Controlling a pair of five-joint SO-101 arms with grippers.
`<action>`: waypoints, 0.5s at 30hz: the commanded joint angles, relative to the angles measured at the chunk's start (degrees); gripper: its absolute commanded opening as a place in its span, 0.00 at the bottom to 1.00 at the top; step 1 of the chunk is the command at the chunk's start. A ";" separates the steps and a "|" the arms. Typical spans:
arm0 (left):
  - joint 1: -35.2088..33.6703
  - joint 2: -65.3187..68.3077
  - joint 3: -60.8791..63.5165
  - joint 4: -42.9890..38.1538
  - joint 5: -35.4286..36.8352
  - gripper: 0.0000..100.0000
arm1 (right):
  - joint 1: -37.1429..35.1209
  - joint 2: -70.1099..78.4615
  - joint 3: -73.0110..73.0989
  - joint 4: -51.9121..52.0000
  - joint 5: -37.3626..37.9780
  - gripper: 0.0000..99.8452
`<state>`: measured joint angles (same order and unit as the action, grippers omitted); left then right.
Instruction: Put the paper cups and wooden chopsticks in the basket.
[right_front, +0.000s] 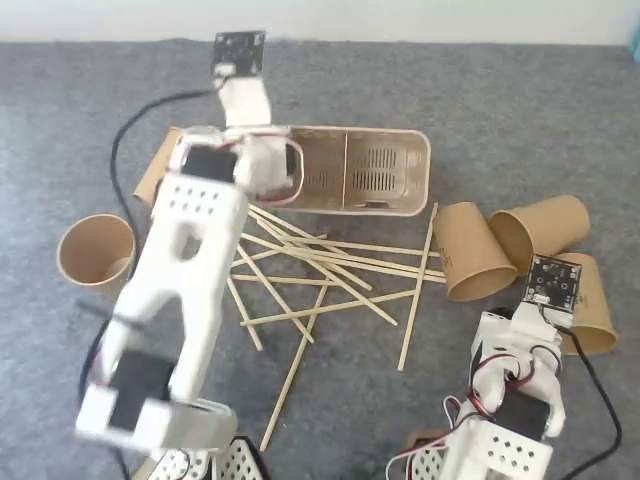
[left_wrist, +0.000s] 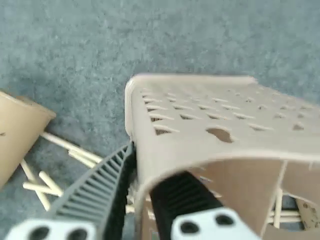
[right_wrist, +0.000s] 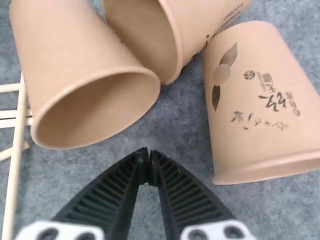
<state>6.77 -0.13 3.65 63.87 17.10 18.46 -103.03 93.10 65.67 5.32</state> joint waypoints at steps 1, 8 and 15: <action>-0.18 8.00 -16.04 5.54 0.62 0.01 | 0.40 -0.92 -0.62 -0.40 0.88 0.01; -0.09 19.43 -43.65 20.84 0.44 0.01 | 0.22 -0.92 0.26 -1.01 0.88 0.01; -0.09 30.07 -67.65 33.93 0.44 0.07 | 0.13 -0.92 0.26 -1.01 0.88 0.01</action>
<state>6.59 27.47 -54.11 94.11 17.54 18.37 -103.03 93.98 65.67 5.32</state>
